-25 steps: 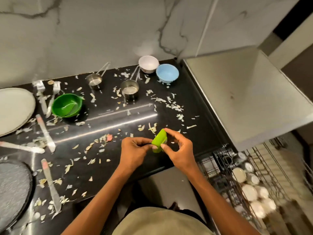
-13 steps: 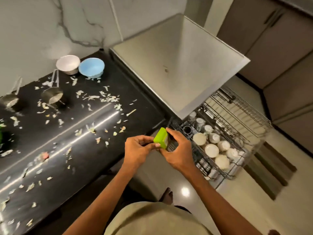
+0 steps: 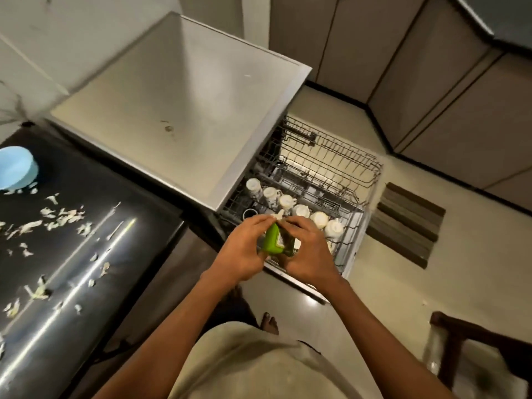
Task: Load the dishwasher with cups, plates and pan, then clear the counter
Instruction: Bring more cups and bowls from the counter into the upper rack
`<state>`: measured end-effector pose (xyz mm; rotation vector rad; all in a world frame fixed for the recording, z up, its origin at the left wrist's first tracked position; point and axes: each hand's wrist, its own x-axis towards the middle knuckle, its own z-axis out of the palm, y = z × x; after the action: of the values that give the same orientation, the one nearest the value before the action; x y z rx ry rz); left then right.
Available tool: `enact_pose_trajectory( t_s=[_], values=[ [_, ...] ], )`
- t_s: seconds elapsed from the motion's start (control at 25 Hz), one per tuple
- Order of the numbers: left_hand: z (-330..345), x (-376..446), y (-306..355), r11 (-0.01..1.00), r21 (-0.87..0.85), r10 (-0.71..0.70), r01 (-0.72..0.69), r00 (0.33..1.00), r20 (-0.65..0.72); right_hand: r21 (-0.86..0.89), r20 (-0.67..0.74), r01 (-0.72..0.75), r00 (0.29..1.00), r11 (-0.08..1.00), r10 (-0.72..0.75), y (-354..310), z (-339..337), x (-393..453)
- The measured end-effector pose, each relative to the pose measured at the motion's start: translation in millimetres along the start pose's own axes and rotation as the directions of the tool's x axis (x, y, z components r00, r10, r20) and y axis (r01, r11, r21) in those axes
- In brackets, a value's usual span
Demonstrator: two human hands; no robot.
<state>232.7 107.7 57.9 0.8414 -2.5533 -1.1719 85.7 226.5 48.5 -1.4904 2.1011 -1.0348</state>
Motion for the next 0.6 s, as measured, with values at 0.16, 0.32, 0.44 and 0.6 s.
enact_pose_trajectory(
  t_s=[0.16, 0.32, 0.44, 0.6],
  values=[
    [12.8, 48.4, 4.3, 0.993, 0.085, 0.074, -0.083, 0.992, 0.107, -0.013, -0.044, -0.091, 0.995, 0.996, 0.090, 28.5, -15.8, 11.5],
    [27.2, 102.8, 5.3, 0.993, 0.051, 0.092, -0.102, 0.981, 0.173, -0.015, -0.083, -0.204, 0.976, 0.979, 0.203, 54.5, -27.0, 31.9],
    [38.9, 143.6, 1.1, 0.995, 0.047, 0.075, -0.089, 0.967, 0.243, -0.024, -0.116, -0.295, 0.950, 0.955, 0.290, 73.1, -33.4, 50.9],
    [52.4, 194.4, -7.1, 0.999, -0.017, 0.042, -0.038, 0.945, 0.324, -0.032, -0.113, -0.403, 0.911, 0.914, 0.398, 102.3, -37.2, 76.9]
  ],
)
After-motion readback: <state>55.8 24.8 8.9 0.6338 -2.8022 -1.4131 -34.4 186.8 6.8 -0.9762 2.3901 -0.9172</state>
